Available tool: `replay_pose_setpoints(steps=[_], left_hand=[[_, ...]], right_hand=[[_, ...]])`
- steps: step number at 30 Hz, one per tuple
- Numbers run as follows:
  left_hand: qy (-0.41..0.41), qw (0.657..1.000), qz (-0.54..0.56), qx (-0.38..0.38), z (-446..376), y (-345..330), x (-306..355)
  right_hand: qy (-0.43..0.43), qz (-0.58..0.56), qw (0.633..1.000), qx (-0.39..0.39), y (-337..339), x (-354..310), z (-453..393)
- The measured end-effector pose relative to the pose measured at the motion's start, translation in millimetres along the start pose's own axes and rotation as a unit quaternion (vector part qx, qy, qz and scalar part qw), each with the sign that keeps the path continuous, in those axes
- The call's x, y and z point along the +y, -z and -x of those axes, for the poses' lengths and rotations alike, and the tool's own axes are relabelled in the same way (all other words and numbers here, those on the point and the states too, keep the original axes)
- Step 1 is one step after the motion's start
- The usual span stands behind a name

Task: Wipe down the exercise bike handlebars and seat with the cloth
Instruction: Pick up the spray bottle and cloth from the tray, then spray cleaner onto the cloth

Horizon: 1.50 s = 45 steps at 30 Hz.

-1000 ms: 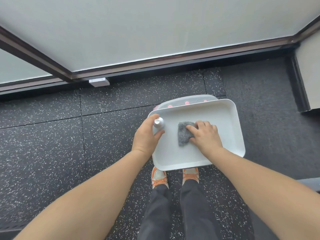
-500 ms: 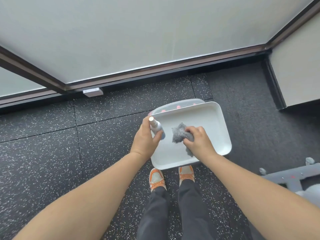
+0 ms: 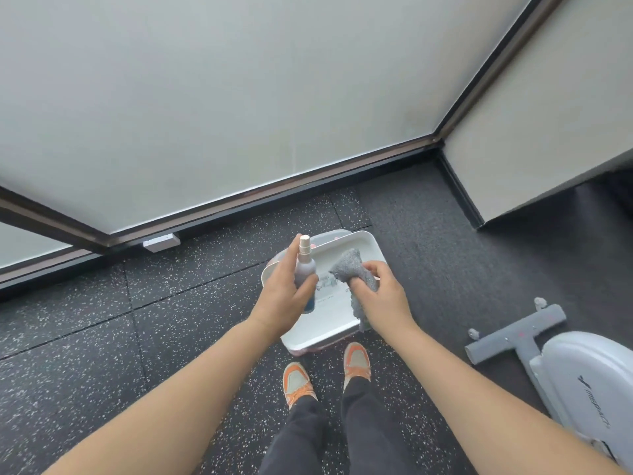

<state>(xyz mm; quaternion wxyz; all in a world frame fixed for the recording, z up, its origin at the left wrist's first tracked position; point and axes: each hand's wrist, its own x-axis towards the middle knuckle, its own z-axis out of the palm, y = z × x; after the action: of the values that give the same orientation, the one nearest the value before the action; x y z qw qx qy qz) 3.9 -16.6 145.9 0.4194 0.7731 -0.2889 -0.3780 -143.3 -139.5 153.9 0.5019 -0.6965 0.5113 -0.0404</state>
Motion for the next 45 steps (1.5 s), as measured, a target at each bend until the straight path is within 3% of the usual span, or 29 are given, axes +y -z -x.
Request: replay_pose_setpoints(steps=[10, 19, 24, 28, 32, 39, 45], left_hand=[[-0.085, 0.993, 0.047, -0.063, 26.0, -72.5, 102.1], [-0.079, 0.973, 0.173, -0.132, 68.1, -181.8, 195.0], [-0.111, 0.980, 0.102, -0.133, 113.4, -258.1, 242.9], [-0.165, 0.974, 0.049, -0.150, 154.6, -320.0, 281.6], [-0.203, 0.961, 0.082, -0.166, 189.0, -376.7, 318.4], [-0.183, 0.938, 0.187, -0.228, 221.3, -430.0, 375.2], [-0.195, 0.926, 0.170, -0.276, 210.8, -450.7, 406.6]], right_hand=[[0.022, -0.064, 0.989, 0.131, 94.3, 0.0, 72.5], [0.023, -0.068, 0.967, 0.245, 206.6, 53.2, 131.1], [0.021, -0.097, 0.949, 0.299, 284.6, 93.6, 182.4], [0.025, -0.134, 0.934, 0.332, 345.5, 126.7, 225.6], [0.023, -0.167, 0.915, 0.367, 397.8, 158.7, 266.6], [0.030, -0.206, 0.894, 0.397, 460.1, 186.2, 316.0], [0.031, -0.230, 0.882, 0.410, 488.2, 185.8, 314.7]])
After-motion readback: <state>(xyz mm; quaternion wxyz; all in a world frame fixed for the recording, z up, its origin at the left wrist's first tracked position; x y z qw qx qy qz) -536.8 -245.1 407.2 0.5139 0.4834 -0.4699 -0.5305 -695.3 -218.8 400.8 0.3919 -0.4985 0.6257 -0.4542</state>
